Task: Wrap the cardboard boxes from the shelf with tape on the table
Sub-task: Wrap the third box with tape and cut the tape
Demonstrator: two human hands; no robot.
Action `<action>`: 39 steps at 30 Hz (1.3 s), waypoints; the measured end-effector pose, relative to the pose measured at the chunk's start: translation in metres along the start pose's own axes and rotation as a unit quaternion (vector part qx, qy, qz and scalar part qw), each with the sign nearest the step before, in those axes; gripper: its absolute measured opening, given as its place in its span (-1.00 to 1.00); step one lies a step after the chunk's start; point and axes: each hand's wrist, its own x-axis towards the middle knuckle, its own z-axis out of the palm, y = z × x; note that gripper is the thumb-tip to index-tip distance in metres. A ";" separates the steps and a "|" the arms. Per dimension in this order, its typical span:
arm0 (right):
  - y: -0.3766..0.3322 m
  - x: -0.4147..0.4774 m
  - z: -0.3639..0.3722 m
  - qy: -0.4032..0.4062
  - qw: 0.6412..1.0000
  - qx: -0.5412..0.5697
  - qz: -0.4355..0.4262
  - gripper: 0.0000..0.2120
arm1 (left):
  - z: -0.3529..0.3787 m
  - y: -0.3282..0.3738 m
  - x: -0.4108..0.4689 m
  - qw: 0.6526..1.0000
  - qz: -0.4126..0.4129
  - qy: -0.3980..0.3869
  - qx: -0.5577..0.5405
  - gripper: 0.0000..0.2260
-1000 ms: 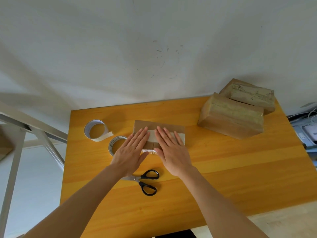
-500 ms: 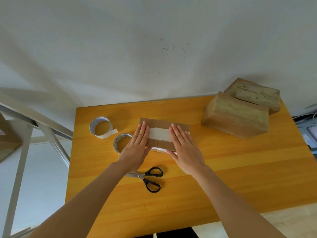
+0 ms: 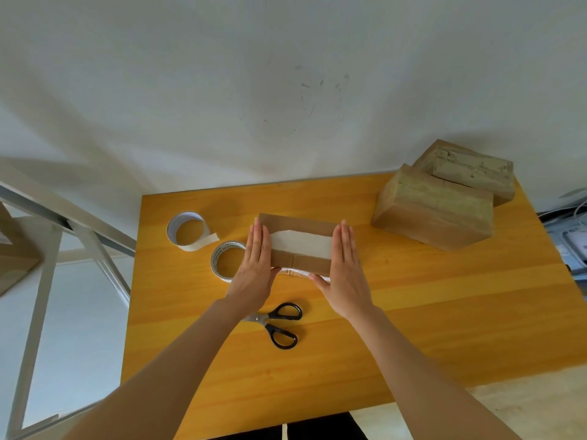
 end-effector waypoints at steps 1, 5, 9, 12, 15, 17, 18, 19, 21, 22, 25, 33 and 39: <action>0.000 -0.001 0.000 0.004 1.000 0.007 0.001 0.00 | -0.001 0.002 0.000 1.000 -0.015 0.003 -0.023 -0.24; 0.005 -0.010 0.001 0.035 0.999 -0.035 -0.013 -0.05 | -0.007 0.003 -0.001 0.997 -0.038 0.011 -0.068 -0.20; 0.012 -0.020 0.001 0.058 0.995 -0.069 -0.048 -0.14 | -0.013 0.003 -0.001 0.993 -0.041 0.006 -0.114 -0.09; 0.012 -0.021 0.001 0.068 0.992 -0.081 -0.073 -0.19 | -0.016 0.002 -0.005 0.998 -0.020 0.015 -0.058 -0.01; 0.011 -0.020 0.000 0.077 0.990 -0.085 -0.087 -0.24 | -0.020 0.001 -0.009 0.995 0.049 0.052 0.073 -0.05; 0.009 -0.020 0.002 0.081 0.990 -0.076 -0.085 -0.24 | -0.024 0.003 -0.011 0.989 0.071 0.064 0.111 -0.16; 0.009 -0.020 0.002 0.082 0.991 -0.070 -0.083 -0.22 | -0.026 0.003 -0.012 0.988 0.071 0.068 0.116 -0.22; 0.008 -0.020 0.003 0.082 0.991 -0.065 -0.081 -0.20 | -0.027 0.003 -0.012 0.988 0.070 0.070 0.118 -0.28; 0.007 -0.019 0.005 0.082 0.992 -0.064 -0.077 -0.19 | -0.027 -0.002 -0.014 0.985 0.086 0.075 0.130 -0.41; 0.007 -0.019 0.005 0.083 0.991 -0.071 -0.076 -0.19 | -0.027 -0.005 -0.014 0.982 0.098 0.078 0.139 -0.46; 0.006 -0.018 0.005 0.088 0.988 -0.098 -0.077 -0.23 | -0.026 -0.010 -0.014 0.975 0.120 0.099 0.159 -0.65; 0.000 -0.015 0.004 0.078 0.984 -0.121 -0.103 -0.35 | -0.029 -0.008 -0.008 0.984 0.100 0.082 0.126 -0.60; -0.002 -0.015 0.004 0.108 0.983 -0.120 -0.093 -0.33 | -0.030 -0.015 -0.012 0.987 0.092 0.093 0.094 -0.63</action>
